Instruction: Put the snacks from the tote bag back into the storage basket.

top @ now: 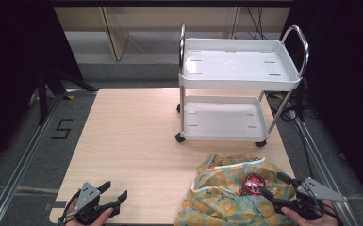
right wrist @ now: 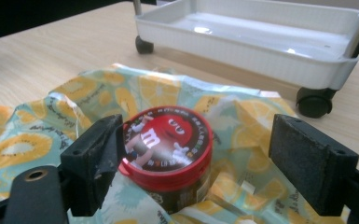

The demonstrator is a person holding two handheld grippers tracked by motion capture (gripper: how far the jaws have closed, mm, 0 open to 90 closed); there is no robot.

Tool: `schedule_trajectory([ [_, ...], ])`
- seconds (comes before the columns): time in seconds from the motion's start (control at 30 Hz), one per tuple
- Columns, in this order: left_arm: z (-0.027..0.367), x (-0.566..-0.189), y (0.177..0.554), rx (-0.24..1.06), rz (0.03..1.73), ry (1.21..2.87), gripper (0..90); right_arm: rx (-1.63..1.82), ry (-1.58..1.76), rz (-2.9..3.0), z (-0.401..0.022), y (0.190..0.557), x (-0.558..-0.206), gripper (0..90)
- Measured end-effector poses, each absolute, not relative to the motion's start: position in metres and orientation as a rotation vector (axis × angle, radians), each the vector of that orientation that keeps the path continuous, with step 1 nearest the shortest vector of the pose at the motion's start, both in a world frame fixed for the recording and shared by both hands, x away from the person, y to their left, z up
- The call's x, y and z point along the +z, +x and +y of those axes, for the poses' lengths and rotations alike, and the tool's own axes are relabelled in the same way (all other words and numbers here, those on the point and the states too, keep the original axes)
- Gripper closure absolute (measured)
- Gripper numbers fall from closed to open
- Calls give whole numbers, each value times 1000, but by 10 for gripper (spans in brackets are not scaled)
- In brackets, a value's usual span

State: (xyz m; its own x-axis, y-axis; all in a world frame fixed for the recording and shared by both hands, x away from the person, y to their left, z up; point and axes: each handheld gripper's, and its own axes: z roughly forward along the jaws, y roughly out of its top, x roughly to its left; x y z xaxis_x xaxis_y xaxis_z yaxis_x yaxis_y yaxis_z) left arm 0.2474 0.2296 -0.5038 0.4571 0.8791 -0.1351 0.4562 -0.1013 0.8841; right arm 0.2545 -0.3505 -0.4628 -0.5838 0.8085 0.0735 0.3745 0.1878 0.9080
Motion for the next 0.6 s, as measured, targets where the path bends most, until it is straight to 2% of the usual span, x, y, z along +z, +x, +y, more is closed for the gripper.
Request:
schedule_trajectory([
  [0.6,227,-504,247,553,1120,1768,266,1298,1079,2117,-341,263,-468,156],
])
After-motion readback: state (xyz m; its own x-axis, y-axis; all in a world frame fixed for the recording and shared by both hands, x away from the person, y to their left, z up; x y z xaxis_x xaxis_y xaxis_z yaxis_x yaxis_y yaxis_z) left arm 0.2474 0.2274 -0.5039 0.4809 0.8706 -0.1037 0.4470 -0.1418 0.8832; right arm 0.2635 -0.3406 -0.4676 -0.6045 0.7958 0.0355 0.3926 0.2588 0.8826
